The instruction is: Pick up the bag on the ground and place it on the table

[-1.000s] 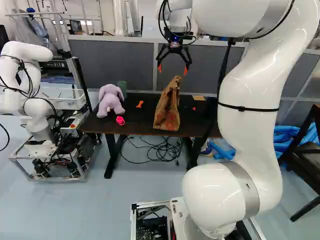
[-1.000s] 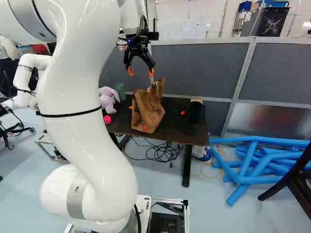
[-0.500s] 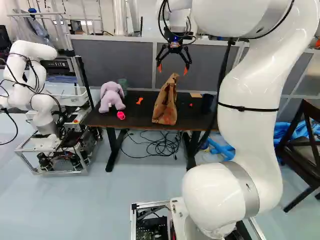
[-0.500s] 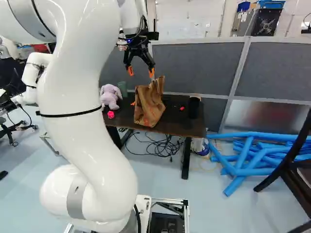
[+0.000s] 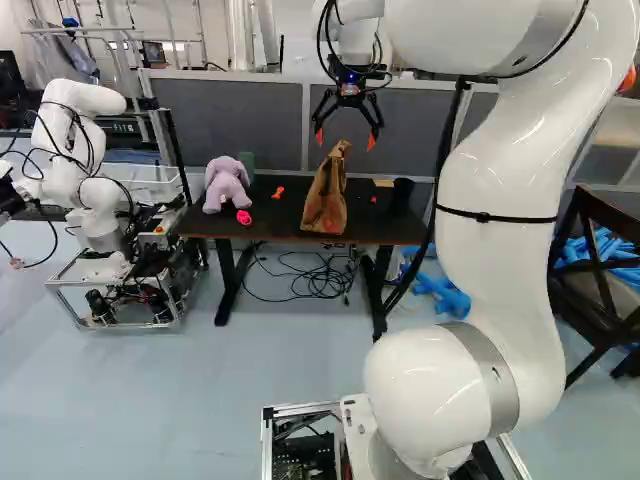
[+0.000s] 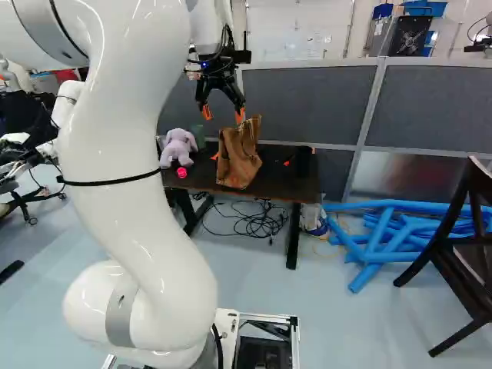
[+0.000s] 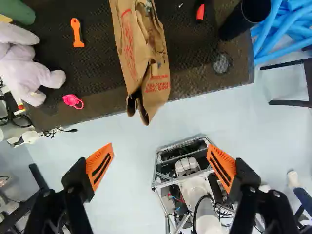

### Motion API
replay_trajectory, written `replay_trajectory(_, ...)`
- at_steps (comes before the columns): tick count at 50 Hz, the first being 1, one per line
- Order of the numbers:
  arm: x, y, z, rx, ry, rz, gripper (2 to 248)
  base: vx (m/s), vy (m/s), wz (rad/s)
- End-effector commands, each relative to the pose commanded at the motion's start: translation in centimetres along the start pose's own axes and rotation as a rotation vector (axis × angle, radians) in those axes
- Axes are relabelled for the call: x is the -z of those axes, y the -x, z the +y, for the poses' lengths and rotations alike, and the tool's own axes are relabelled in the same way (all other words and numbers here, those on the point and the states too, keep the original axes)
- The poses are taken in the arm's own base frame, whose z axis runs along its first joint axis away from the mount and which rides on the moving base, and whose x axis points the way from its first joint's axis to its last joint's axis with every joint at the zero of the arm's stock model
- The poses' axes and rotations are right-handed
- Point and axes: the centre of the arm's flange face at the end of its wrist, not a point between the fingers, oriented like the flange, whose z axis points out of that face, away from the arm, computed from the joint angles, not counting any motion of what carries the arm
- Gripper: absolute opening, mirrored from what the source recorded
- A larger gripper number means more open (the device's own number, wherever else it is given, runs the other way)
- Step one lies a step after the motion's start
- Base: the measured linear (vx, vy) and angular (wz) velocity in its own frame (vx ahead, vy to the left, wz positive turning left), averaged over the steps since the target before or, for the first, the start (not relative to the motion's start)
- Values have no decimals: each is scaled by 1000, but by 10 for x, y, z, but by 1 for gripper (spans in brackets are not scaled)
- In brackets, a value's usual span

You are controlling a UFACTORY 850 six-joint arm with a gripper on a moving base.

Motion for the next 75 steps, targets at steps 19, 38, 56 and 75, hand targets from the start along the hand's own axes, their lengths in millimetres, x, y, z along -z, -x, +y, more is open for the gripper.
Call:
replay_trajectory(19,0,0,0,0,0,0,247,-195,-5,5)
replay_trajectory(38,0,0,0,0,0,0,247,-196,-5,10)
replay_trajectory(56,0,0,0,0,0,0,247,-134,-2,7)
replay_trajectory(75,0,0,0,0,0,0,247,5,0,-2)
